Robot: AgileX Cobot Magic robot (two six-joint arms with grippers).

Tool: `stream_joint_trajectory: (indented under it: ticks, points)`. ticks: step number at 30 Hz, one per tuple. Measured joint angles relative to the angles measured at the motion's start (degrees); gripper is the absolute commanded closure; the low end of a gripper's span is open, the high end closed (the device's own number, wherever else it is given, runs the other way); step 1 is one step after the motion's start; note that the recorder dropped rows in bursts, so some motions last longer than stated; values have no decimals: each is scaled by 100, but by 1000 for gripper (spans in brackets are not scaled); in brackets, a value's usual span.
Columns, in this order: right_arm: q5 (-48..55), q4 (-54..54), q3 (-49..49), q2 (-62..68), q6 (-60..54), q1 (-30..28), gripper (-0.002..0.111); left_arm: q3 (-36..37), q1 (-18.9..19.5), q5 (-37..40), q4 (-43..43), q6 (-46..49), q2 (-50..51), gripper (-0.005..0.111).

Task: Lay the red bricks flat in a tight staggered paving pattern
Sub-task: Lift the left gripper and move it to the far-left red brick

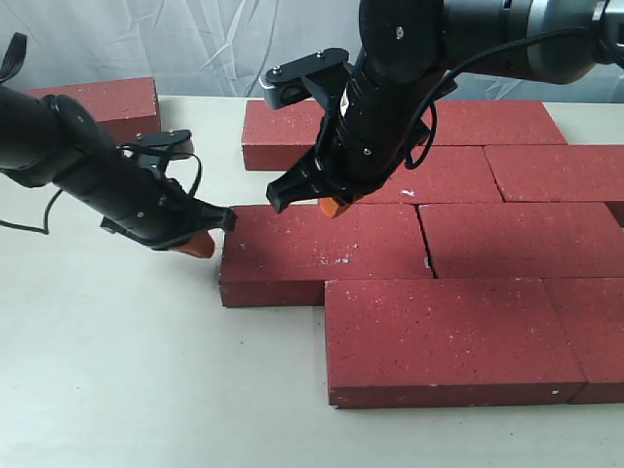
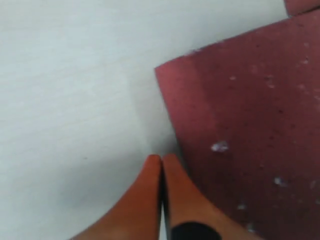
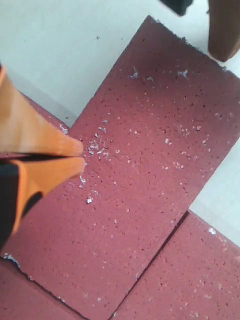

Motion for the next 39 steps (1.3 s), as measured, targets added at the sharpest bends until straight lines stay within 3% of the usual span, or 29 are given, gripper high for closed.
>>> stream_joint_trajectory:
  ticks: [7,16,23,28,32,39]
  points:
    - [0,0,0,0,0,0,109,0,830,141,12,0,0,107]
    - [0,0,0,0,0,0,109,-345,1482,386,40,0,-82,107]
    - [388,-95,0,-54,135,-56,109,-761,1694,361,297,14,-290,107]
    - [472,-146,0,-376,375,-533,109,-1240,1717,267,694,-145,-290,107]
    - [607,-160,0,-649,539,-878,109,-1817,1717,184,1597,-920,-290,107]
    - [645,-147,0,-778,586,-973,109,-2982,1717,184,3213,-2245,-279,107]
